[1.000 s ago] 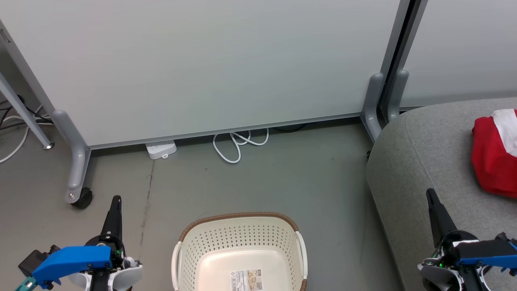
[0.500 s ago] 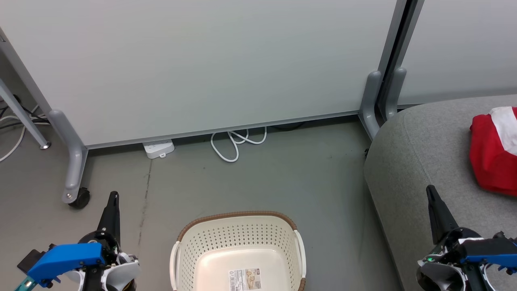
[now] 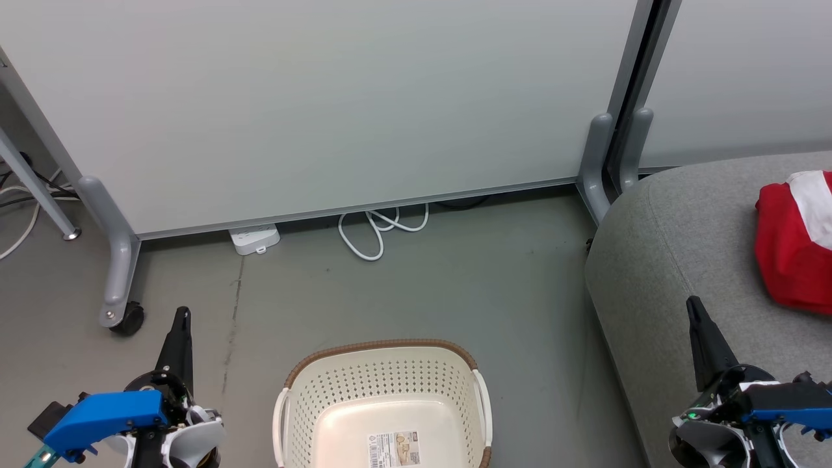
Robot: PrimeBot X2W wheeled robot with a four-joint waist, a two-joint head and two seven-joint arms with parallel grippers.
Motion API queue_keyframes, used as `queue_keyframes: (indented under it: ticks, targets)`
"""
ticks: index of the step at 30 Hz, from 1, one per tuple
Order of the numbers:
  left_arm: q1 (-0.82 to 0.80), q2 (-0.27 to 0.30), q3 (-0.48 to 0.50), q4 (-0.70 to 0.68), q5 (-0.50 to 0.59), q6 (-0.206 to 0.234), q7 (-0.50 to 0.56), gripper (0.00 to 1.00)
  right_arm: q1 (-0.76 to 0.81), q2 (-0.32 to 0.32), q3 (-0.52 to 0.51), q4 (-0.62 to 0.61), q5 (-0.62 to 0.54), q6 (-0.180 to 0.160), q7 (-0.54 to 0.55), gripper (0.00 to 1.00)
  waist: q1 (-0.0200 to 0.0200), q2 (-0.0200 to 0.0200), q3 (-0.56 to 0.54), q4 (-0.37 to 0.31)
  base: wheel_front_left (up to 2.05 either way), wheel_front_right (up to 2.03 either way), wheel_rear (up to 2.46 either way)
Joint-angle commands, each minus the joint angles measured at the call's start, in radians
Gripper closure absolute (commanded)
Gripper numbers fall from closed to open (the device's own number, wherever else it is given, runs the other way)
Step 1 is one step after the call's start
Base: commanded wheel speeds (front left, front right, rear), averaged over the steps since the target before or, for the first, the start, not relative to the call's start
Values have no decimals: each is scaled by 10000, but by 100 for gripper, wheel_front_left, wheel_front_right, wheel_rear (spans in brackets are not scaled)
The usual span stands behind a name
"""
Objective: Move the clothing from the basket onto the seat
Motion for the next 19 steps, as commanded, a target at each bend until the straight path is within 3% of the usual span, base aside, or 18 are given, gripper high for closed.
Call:
queue_keyframes:
  ticks: [1,19]
  targets:
    - [-114,-2,22,-43,-17,-37,41,100,-123,29,-15,-19,22,4,52,100,0,0,0,1,0,0,0]
    - [-113,-2,21,-43,-18,-37,40,100,-123,28,-15,-19,24,4,50,100,0,0,0,1,0,0,0]
